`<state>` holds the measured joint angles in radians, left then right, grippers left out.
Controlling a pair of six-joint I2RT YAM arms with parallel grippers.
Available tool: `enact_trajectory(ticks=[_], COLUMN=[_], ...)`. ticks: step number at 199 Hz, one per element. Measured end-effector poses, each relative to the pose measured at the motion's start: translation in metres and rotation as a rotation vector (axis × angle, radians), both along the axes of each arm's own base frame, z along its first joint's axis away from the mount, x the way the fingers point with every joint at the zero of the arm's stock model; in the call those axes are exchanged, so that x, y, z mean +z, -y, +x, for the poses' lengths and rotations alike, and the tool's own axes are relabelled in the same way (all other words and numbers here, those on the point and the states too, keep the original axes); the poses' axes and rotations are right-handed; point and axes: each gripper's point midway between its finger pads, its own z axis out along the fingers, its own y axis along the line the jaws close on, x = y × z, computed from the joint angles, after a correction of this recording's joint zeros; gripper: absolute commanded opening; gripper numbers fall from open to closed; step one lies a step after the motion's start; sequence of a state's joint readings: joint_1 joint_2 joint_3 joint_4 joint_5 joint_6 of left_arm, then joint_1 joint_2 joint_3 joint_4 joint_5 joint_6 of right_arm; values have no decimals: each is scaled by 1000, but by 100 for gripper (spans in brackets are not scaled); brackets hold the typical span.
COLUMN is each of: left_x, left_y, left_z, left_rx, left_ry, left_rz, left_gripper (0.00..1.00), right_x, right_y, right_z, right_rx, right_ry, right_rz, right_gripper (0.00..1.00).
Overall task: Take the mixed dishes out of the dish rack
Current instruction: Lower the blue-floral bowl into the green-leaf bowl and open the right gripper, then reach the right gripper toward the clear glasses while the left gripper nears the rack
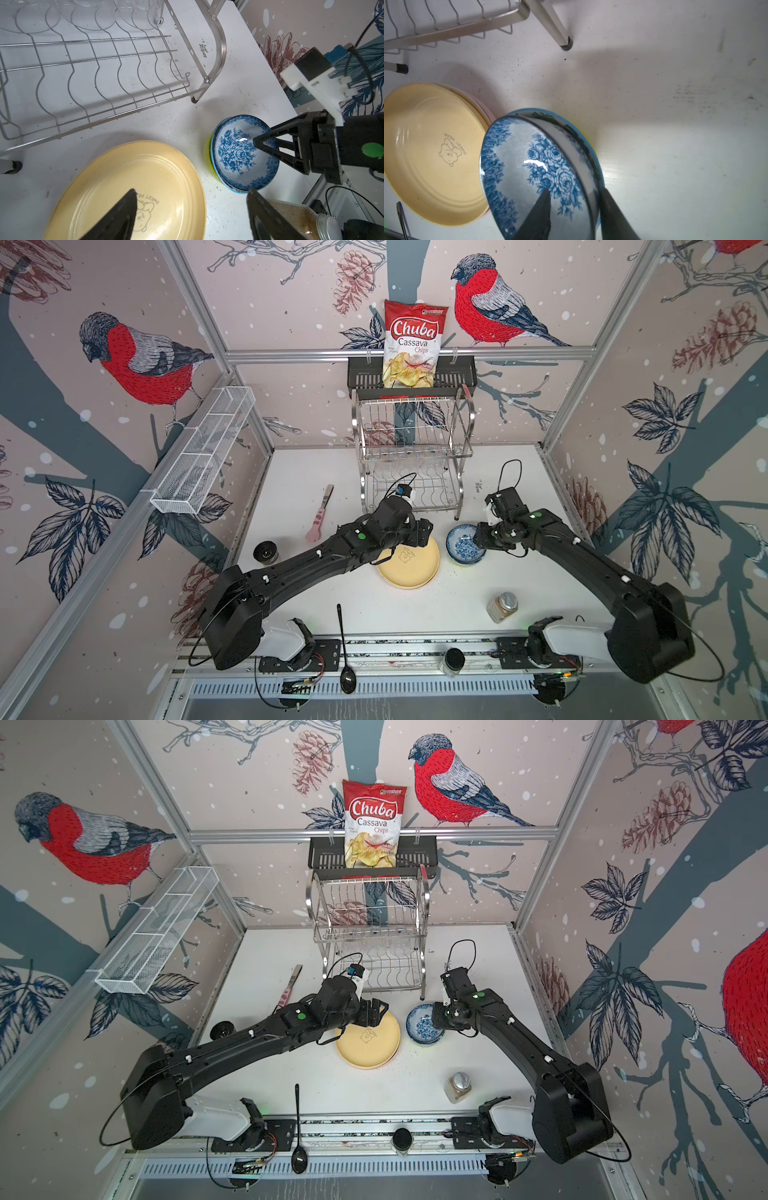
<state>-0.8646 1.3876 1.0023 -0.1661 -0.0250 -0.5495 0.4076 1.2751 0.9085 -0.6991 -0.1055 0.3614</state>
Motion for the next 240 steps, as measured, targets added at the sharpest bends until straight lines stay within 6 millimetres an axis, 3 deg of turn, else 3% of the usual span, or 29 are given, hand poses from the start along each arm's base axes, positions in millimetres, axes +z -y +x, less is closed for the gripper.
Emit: enact_trajectory(ticks=[46,55,77,100,145,174,204,219,240], left_x=[1,2,9,19,20,19,18,15,4], left_y=[0,-1,-7,-29,-88,-105,-112,-116,-126], left_z=[0,0,2,7,22,24,27,31,38], left_rx=[2,2,28,101,260,311,339,362,403], left_ry=[-1,0,17,54,83,82,89,88,75], left_rz=[-2,-4,-9,-17,-20,-25,-15,1,31], left_gripper=[82,82,82,83,83,84,87,89,91], right_x=[14,17,23,22,-5,-3,23,39,62], right_y=[10,10,11,10,12,10,2,-12,-49], right_z=[-1,0,1,0,-13,-11,-1,2,0], right_rx=[-27,-30,-31,-31,-24,-23,-10,29,133], right_ry=[36,45,62,59,5,14,88,145,244], right_rz=[-5,-2,5,10,7,14,53,86,124], right_gripper=[44,40,19,9,8,10,25,36,50])
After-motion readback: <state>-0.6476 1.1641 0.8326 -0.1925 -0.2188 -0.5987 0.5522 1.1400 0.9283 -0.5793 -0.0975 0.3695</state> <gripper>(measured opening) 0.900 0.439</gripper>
